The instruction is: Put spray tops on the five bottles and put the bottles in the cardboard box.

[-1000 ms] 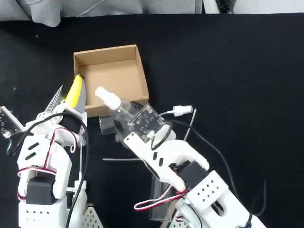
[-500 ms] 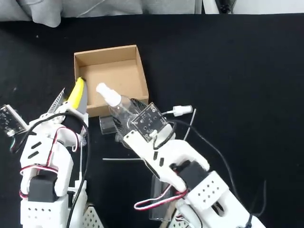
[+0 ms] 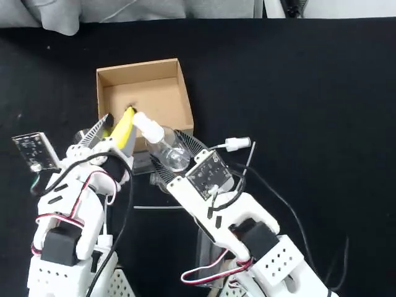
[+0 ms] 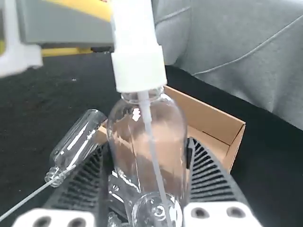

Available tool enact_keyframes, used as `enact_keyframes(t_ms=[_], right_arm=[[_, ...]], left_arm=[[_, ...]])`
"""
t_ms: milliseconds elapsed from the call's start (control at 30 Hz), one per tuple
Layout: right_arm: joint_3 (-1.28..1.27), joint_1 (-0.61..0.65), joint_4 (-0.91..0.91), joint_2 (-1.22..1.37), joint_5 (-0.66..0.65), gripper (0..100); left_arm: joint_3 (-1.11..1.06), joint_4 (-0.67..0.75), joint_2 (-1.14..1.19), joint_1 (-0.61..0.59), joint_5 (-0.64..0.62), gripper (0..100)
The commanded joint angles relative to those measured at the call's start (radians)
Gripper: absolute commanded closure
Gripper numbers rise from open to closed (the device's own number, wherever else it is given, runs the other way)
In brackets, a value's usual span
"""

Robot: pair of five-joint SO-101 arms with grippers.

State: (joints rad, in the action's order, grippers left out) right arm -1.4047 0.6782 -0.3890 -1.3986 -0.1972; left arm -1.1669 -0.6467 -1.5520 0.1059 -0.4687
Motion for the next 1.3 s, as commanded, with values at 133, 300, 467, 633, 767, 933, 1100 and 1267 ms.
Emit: enact_keyframes(t_ms=[133, 300, 467, 633, 767, 933, 1100, 1267], right_arm=[[-0.015, 0.014, 0.025, -0.033, 0.003, 90.7], [-0.022, 0.014, 0.025, -0.033, 0.003, 90.7], [-0.024, 0.009, 0.025, -0.033, 0.003, 90.7], [-0.027, 0.009, 0.006, -0.033, 0.003, 90.7], [-0.025, 0.008, -0.017, -0.033, 0.003, 90.7], [-0.025, 0.008, -0.025, -0.033, 0.005, 90.7], [-0.025, 0.008, -0.025, -0.033, 0.006, 90.7], [-0.027, 0.008, -0.025, -0.033, 0.008, 90.7]], left_arm=[[0.013, 0.008, -0.012, 0.13, 0.103, 84], [0.013, -0.006, -0.012, 0.162, 0.158, 84], [0.022, -0.048, -0.012, 0.162, 0.158, 84], [0.019, -0.048, -0.012, 0.163, 0.16, 84], [0.015, -0.048, -0.012, 0.2, 0.215, 84], [0.015, -0.048, -0.012, 0.202, 0.219, 84], [0.015, -0.048, -0.012, 0.199, 0.181, 84], [0.024, -0.04, -0.012, 0.102, 0.121, 84]])
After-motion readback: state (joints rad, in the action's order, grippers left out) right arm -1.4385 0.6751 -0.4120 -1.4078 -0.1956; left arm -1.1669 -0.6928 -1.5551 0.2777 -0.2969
